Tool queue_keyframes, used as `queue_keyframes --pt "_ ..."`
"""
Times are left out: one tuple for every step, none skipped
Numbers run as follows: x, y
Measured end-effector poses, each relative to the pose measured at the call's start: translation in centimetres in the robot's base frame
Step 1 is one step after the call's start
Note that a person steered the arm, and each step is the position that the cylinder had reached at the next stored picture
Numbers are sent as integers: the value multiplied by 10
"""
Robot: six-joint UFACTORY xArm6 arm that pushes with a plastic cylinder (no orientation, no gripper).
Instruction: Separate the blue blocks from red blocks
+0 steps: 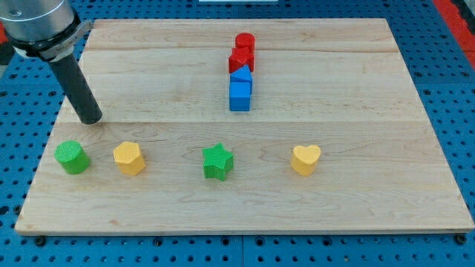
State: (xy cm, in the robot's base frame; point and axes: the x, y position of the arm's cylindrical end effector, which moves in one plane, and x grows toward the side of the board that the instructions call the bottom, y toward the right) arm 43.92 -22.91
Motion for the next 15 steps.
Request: queue_keyframes --pt "0 2" --pt "0 2" --pt "-1 2" --pt "-1 2" --pt "-8 2" --pt "-12 2" --pt "-12 2" --pt "-12 2" --pt "-13 2" --pt "-15 2" --pt "-15 42" --pt "-23 120" --pt "-26 193" --pt "-32 277" --pt "-28 307"
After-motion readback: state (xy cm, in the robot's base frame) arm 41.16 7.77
